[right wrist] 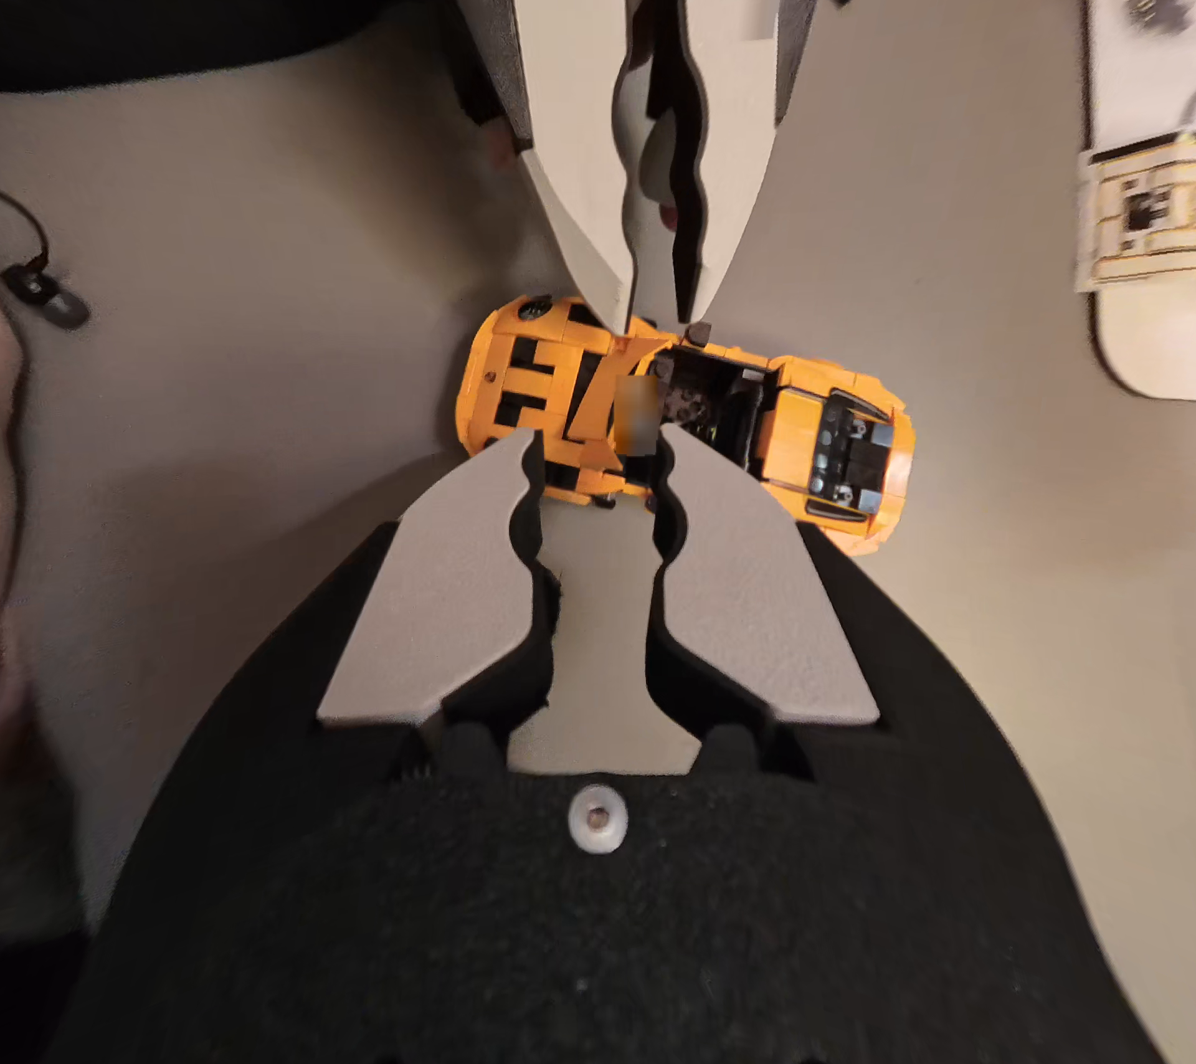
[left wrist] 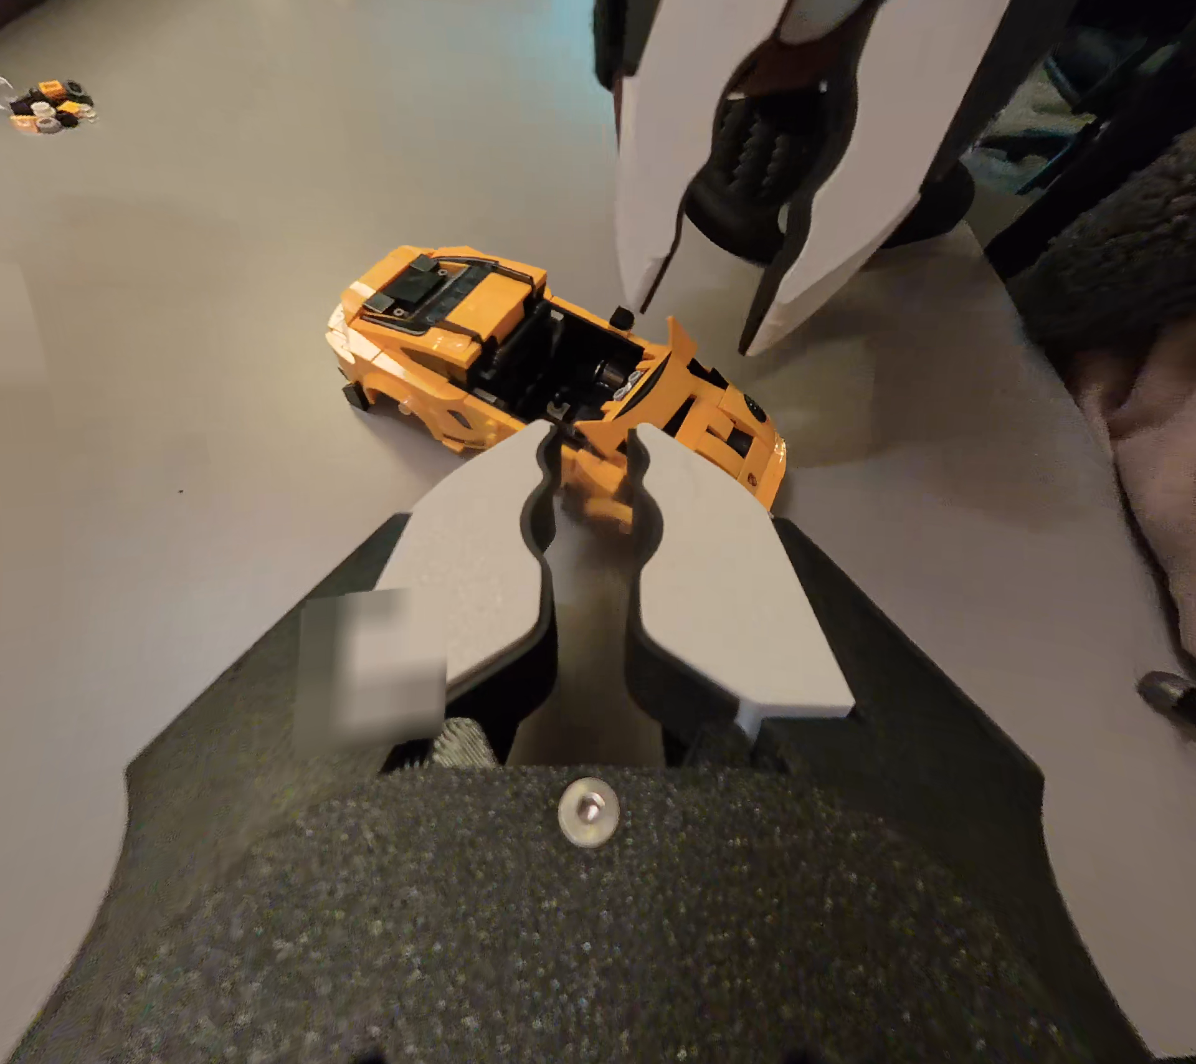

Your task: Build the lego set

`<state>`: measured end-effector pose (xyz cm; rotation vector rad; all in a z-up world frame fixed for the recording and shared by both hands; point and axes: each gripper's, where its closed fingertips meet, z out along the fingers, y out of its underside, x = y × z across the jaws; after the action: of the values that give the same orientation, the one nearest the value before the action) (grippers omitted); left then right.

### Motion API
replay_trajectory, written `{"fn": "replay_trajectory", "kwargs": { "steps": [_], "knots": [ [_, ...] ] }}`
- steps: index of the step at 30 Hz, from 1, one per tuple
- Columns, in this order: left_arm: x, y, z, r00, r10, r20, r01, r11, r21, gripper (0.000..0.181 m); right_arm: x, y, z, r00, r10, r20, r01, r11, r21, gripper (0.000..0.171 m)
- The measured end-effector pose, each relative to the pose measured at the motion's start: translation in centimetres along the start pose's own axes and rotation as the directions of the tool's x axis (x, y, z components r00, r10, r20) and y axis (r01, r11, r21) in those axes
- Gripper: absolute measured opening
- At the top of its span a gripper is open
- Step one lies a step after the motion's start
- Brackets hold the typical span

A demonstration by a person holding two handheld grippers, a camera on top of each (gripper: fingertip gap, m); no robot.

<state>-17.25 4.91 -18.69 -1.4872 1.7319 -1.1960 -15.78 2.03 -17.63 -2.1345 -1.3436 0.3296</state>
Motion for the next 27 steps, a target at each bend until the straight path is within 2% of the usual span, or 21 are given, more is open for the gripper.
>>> {"fn": "replay_trajectory", "kwargs": {
  "steps": [5,7,10,17,19,22,27],
  "knots": [
    [-0.3,-0.1,0.0,0.999,-0.04,-0.007,0.04,0.999,0.008,0.019,0.2,-0.1,0.7,0.983,-0.05,-0.175,0.07,0.992,0.108,0.03],
    [-0.3,-0.1,0.1,0.999,-0.05,-0.015,0.05,0.999,0.006,0.019,-0.3,-0.4,1.1,0.983,-0.059,-0.174,0.082,0.988,0.128,0.029],
    [0.0,0.0,0.2,0.998,-0.051,-0.027,0.051,0.999,-0.002,0.019,0.0,-0.1,1.8,0.977,-0.092,-0.191,0.109,0.991,0.081,0.028],
    [0.2,-0.1,0.0,0.998,-0.046,-0.038,0.046,0.999,0.011,0.018,0.3,0.2,2.1,1.0,0.009,-0.029,-0.007,0.996,0.091,0.018],
    [0.3,-0.2,-0.1,0.998,-0.044,-0.043,0.045,0.999,0.019,0.018,0.2,0.0,1.9,0.991,0.116,0.071,-0.125,0.981,0.148,0.017],
    [0.6,-0.4,-0.1,0.997,-0.034,-0.062,0.036,0.999,0.032,0.022,-0.2,-0.7,1.4,0.924,0.283,0.257,-0.339,0.918,0.207,0.017],
    [1.2,-0.3,0.3,0.997,0.034,-0.071,-0.033,0.999,0.016,0.03,-0.1,-0.4,2.0,0.925,0.296,0.237,-0.339,0.926,0.165,0.017]
  ]
}}
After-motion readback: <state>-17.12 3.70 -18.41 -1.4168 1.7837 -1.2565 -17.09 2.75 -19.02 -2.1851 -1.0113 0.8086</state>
